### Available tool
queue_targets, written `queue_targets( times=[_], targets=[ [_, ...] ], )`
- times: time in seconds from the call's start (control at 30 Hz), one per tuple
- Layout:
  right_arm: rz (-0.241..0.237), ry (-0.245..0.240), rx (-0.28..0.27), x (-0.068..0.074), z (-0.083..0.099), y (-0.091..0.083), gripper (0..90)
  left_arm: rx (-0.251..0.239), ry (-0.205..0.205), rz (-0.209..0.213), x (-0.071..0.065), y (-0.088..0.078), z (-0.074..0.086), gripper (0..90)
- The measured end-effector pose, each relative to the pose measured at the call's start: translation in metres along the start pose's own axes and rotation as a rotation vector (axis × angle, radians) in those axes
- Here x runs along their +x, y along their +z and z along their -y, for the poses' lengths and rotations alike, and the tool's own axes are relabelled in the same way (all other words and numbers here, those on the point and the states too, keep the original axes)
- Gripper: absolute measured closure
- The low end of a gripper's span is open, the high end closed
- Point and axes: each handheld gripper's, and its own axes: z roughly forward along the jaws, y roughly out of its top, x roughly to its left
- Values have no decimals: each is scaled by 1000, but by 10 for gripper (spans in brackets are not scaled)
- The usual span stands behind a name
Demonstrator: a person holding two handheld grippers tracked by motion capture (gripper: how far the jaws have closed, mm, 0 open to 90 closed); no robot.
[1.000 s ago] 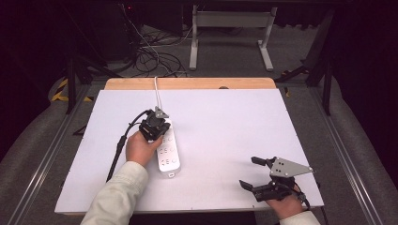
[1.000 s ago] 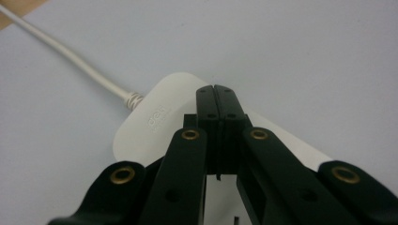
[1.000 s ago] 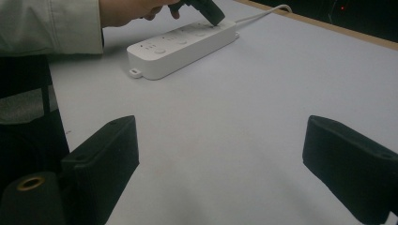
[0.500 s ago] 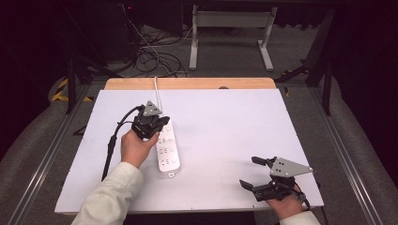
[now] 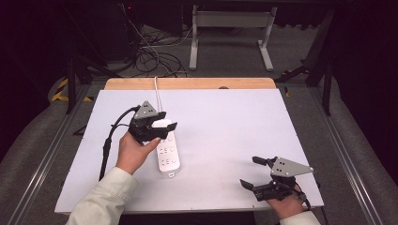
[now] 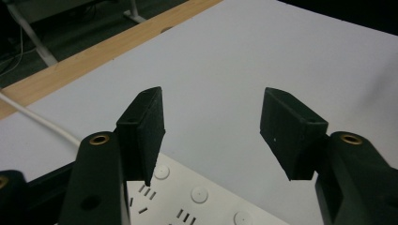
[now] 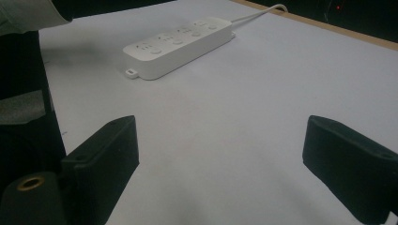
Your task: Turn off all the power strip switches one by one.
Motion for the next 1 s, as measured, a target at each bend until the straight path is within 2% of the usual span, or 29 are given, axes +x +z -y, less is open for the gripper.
queue_targets(
  times=[0.13,0.27,0.3,0.37,0.47,0.57,0.8,1.0],
  targets=[
    [3,1,-1,0,0,0,117,-32,12,24,-7,-14,0,360],
    [6,1,0,0,0,-1,115,-78,11,30,-11,-31,4,307],
    [6,1,0,0,0,-1,114,-92,23,18,-11,-36,6,291],
    [7,0,-1,0,0,-1,114,-115,19,19,-12,-44,11,259],
    [6,-3,-2,0,0,-1,113,-130,26,27,-13,-57,18,222],
    [6,-3,0,1,0,0,112,-149,13,29,-15,-66,27,201],
    [8,-3,-4,1,0,-1,111,-136,57,2,-20,-82,56,174],
    [9,-5,-6,1,0,-1,111,-177,51,3,-21,-96,75,173]
  ],
)
